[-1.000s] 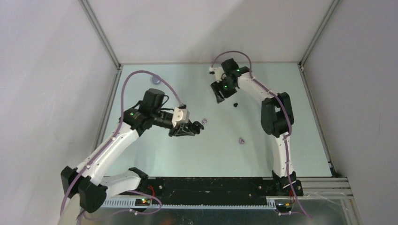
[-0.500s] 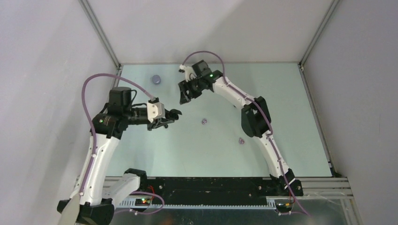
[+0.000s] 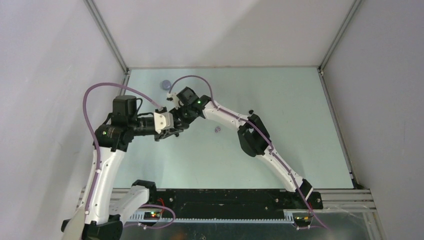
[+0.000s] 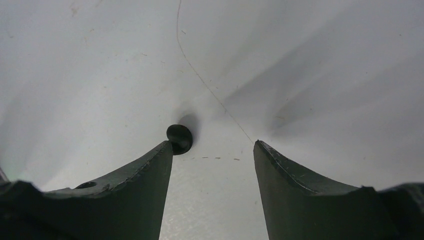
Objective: Insert the wireless bluetooth earbuds into the charging case
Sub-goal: Pick up the right earbud from the center of the board.
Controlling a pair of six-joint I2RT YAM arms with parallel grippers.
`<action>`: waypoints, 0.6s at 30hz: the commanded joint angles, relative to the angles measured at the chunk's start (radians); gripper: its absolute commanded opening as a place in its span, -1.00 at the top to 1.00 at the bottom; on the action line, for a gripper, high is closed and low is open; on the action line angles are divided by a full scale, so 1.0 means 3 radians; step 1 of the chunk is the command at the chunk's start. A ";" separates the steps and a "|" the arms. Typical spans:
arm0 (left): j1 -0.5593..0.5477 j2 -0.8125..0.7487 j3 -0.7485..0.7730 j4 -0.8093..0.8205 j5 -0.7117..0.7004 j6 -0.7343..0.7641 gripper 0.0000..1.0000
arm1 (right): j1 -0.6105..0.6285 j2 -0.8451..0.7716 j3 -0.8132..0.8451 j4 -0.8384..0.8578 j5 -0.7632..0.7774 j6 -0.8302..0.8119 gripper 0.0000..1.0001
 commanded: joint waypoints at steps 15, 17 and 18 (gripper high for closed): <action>0.0037 -0.0072 -0.0048 0.0001 0.0131 0.0096 1.00 | 0.0156 0.0178 0.0225 -0.0038 0.0117 -0.0014 -0.17; 0.0038 -0.0070 -0.0047 0.0004 0.0131 0.0097 1.00 | 0.0188 0.0180 0.0225 -0.0055 0.0091 -0.0040 -0.16; 0.0036 -0.0069 -0.0045 -0.0001 0.0129 0.0097 1.00 | 0.0200 0.0183 0.0225 -0.0066 0.0091 -0.0056 -0.14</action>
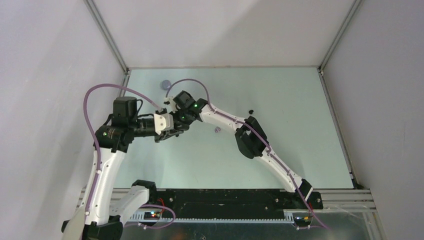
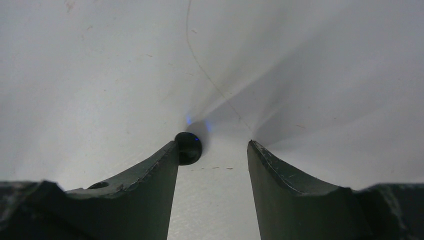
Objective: Insert the wireless bluetooth earbuds into the charging case
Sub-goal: Pick up the right earbud from the center of the board.
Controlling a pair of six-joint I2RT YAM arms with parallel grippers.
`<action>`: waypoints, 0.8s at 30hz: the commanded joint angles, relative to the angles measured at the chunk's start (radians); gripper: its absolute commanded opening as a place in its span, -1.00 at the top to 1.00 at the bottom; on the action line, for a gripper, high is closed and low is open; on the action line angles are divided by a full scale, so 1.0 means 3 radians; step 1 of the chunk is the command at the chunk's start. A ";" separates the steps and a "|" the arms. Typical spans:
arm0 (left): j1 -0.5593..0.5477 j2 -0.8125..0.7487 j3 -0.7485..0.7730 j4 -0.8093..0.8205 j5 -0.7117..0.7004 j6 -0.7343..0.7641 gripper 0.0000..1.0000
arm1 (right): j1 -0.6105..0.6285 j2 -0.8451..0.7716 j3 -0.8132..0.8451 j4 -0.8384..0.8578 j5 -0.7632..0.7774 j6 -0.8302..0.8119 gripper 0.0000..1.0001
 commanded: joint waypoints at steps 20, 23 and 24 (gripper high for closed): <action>0.0033 -0.0041 0.0021 -0.0044 0.0123 0.0120 1.00 | 0.0121 -0.0087 0.0110 -0.0233 0.0123 -0.0398 0.78; 0.0031 -0.0030 0.0016 -0.0031 0.0135 0.0119 1.00 | 0.0052 -0.0367 -0.0034 -0.0270 0.0100 -0.0547 0.79; 0.0030 -0.0028 0.0013 -0.0029 0.0141 0.0116 1.00 | 0.0003 -0.0442 -0.0099 -0.0255 0.0059 -0.0570 0.79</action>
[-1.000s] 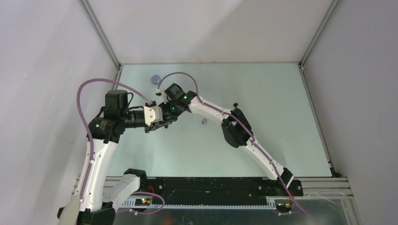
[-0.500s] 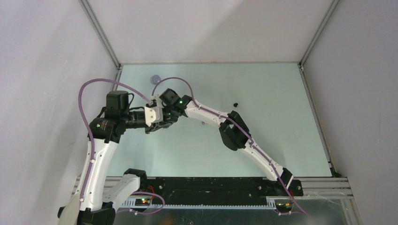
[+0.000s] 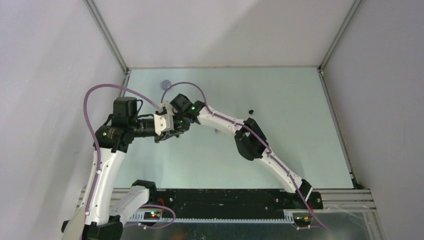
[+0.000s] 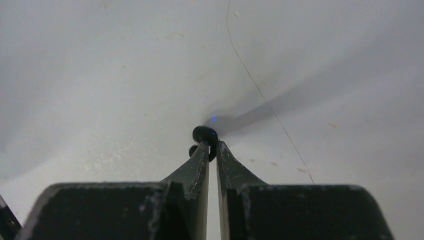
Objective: Insert the wireless bluetooth earbuds into the charging case
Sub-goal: Pick up the right earbud from the center of the board, then open the charging case to the charging case.
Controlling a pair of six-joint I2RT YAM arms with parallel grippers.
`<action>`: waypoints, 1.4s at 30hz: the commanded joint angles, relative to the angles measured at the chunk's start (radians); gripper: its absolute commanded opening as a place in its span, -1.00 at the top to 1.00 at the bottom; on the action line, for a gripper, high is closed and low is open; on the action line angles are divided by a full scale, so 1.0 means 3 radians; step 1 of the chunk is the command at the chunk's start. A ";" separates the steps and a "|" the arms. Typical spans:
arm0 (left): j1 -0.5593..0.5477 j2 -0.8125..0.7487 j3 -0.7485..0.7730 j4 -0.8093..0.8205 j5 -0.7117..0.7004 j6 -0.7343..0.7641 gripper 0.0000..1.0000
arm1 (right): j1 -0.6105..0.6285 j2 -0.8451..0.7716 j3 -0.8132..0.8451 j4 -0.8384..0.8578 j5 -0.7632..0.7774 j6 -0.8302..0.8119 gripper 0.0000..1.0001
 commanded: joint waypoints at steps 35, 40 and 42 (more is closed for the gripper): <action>-0.0119 0.0690 -0.1312 0.5098 0.0063 -0.4305 1.00 | -0.1280 -0.4253 -0.3185 0.0759 0.0088 -0.0858 0.86; -0.0135 0.1002 -0.1365 0.7101 0.0366 -0.5945 1.00 | -0.1157 -0.4536 -0.3154 0.0768 0.0229 -0.0918 0.85; -0.0142 0.1142 -0.1323 0.8064 0.0499 -0.6709 1.00 | -0.1074 -0.4539 -0.3077 0.0695 0.0292 -0.0942 0.84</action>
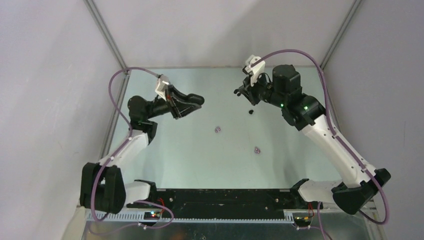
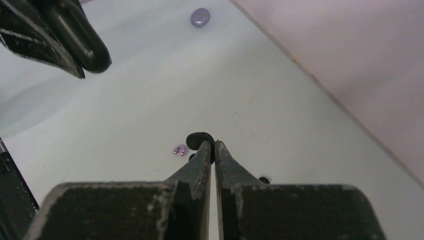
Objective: Insert the wireless bluetooth earbuds into the charging case
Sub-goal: Open the charging case to the charging case.
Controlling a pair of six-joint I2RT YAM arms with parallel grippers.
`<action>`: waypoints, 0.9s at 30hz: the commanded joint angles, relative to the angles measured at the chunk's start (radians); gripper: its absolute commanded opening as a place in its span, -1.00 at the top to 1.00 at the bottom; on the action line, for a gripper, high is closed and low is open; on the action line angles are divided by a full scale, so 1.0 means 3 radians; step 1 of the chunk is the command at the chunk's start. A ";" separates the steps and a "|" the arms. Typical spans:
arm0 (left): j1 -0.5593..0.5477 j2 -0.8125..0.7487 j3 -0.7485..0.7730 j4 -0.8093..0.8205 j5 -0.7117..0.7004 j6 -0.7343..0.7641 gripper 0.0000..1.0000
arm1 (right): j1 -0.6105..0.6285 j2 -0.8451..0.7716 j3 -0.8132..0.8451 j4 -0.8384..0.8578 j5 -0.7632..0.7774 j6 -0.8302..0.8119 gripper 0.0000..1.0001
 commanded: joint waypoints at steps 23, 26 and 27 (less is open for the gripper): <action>-0.0639 -0.0055 0.0290 -0.1407 -0.0617 0.0869 1.00 | 0.0132 0.0242 0.0305 -0.0125 -0.1737 0.0563 0.83; -0.0658 -0.0063 0.0276 -0.1383 -0.0538 0.0893 1.00 | 0.0121 0.0229 0.0168 -0.0026 -0.2179 0.0701 0.83; -0.0659 -0.0075 0.0272 -0.1378 -0.0523 0.0894 1.00 | 0.0124 0.0234 0.0141 0.0024 -0.2297 0.0721 0.83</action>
